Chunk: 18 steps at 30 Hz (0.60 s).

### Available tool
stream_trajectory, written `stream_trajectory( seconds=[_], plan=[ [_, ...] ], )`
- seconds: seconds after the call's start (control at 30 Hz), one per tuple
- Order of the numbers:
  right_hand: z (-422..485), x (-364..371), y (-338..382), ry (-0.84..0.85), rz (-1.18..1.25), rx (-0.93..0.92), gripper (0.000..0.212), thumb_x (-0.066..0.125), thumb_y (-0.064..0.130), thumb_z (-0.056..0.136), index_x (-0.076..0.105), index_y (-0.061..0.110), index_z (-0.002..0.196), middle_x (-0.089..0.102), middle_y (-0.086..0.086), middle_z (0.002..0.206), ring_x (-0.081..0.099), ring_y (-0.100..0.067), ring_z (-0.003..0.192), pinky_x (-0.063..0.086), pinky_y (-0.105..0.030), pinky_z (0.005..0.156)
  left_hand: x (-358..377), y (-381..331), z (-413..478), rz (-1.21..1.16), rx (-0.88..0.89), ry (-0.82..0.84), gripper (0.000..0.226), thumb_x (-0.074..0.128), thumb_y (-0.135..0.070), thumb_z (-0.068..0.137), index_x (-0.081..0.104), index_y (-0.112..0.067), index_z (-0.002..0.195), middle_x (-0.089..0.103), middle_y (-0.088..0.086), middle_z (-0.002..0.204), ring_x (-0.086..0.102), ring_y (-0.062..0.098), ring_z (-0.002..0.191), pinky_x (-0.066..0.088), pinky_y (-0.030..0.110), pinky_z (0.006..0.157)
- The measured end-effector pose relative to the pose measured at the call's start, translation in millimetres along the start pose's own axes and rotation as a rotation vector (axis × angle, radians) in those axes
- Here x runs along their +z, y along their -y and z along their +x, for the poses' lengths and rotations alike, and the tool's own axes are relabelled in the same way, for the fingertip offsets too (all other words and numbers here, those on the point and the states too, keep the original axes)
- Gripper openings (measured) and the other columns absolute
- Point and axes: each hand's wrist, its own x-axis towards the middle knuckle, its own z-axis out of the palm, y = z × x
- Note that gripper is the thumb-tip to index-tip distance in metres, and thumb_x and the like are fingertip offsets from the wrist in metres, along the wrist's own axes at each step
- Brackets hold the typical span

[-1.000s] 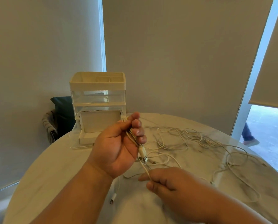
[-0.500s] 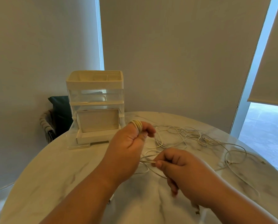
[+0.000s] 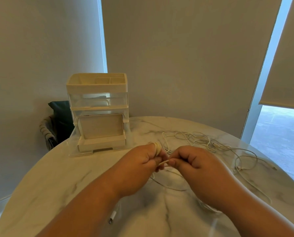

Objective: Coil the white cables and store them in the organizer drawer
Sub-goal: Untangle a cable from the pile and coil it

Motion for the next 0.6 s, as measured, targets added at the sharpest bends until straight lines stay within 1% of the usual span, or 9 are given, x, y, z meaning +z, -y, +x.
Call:
stream_trajectory(
  seconds=[0.03,0.1,0.2,0.27,0.33,0.37,0.43,0.5,0.6],
  plan=[
    [1,-1,-1,-0.027,-0.004,-0.007,0.014,0.063,0.033,0.092,0.071,0.034,0.081,0.070,0.014,0.082,0.062,-0.004,0.079,0.049,-0.026,0.071,0,0,0,-0.060,-0.025,0.016,0.021,0.048,-0.018,0.099,0.067,-0.026,0.092,0.067,-0.009,0.080,0.061,0.010,0.076,0.055,0.042,0.080],
    [1,-1,-1,-0.055,0.007,-0.027,0.016,0.063,0.030,0.093,0.070,0.033,0.079,0.070,0.014,0.081,0.063,-0.005,0.079,0.050,-0.027,0.072,-1,-3,-3,-0.147,-0.050,0.065,0.023,0.047,-0.026,0.098,0.068,-0.019,0.092,0.062,-0.006,0.073,0.056,0.011,0.070,0.051,0.037,0.071],
    [1,0,-1,-0.062,0.010,-0.075,0.019,0.062,0.026,0.094,0.070,0.030,0.077,0.070,0.015,0.083,0.064,-0.004,0.084,0.052,-0.031,0.077,-4,-10,-6,-0.257,-0.125,0.151,0.033,0.040,-0.023,0.104,0.068,-0.009,0.095,0.057,-0.004,0.066,0.050,0.008,0.058,0.043,0.019,0.057],
    [2,0,-3,-0.069,0.001,-0.085,0.017,0.062,0.025,0.093,0.071,0.031,0.080,0.070,0.017,0.085,0.064,-0.002,0.087,0.052,-0.032,0.079,-6,-16,-9,-0.251,-0.162,0.249,0.040,0.032,-0.027,0.106,0.067,-0.010,0.095,0.054,-0.007,0.063,0.047,0.002,0.052,0.038,0.011,0.049],
    [3,0,-5,-0.082,-0.003,-0.111,0.015,0.064,0.024,0.092,0.072,0.034,0.085,0.069,0.019,0.088,0.063,-0.001,0.090,0.051,-0.027,0.081,-5,-15,-9,-0.153,-0.097,0.299,0.034,0.037,-0.030,0.105,0.065,-0.019,0.089,0.055,-0.011,0.063,0.049,0.002,0.054,0.039,0.012,0.052],
    [3,0,-6,-0.096,-0.018,-0.145,0.015,0.065,0.023,0.092,0.072,0.036,0.088,0.067,0.020,0.089,0.062,-0.001,0.092,0.048,-0.021,0.080,-5,-16,-9,-0.165,-0.103,0.313,0.032,0.040,-0.027,0.105,0.064,-0.017,0.088,0.055,-0.009,0.063,0.049,0.003,0.054,0.039,0.013,0.053],
    [2,0,-5,-0.136,-0.062,-0.237,0.017,0.065,0.024,0.092,0.068,0.040,0.092,0.063,0.020,0.091,0.060,-0.002,0.092,0.042,-0.011,0.077,-6,-18,-10,-0.248,-0.177,0.328,0.030,0.041,-0.022,0.106,0.063,-0.007,0.092,0.056,0.001,0.063,0.050,0.008,0.052,0.039,0.013,0.049],
    [1,1,-4,-0.155,-0.097,-0.311,0.013,0.062,0.028,0.089,0.069,0.039,0.093,0.062,0.018,0.089,0.060,-0.004,0.091,0.042,-0.012,0.077,-6,-19,-11,-0.264,-0.199,0.358,0.031,0.039,-0.022,0.106,0.062,-0.006,0.092,0.057,0.003,0.065,0.052,0.009,0.053,0.041,0.014,0.050],
    [1,5,-5,-0.156,-0.133,-0.369,0.013,0.059,0.033,0.089,0.070,0.037,0.092,0.060,0.021,0.086,0.060,-0.004,0.090,0.042,-0.013,0.078,-2,-16,-11,-0.216,-0.180,0.388,0.035,0.039,-0.026,0.106,0.063,-0.014,0.084,0.058,-0.004,0.063,0.052,0.011,0.057,0.045,0.023,0.060]
  ],
)
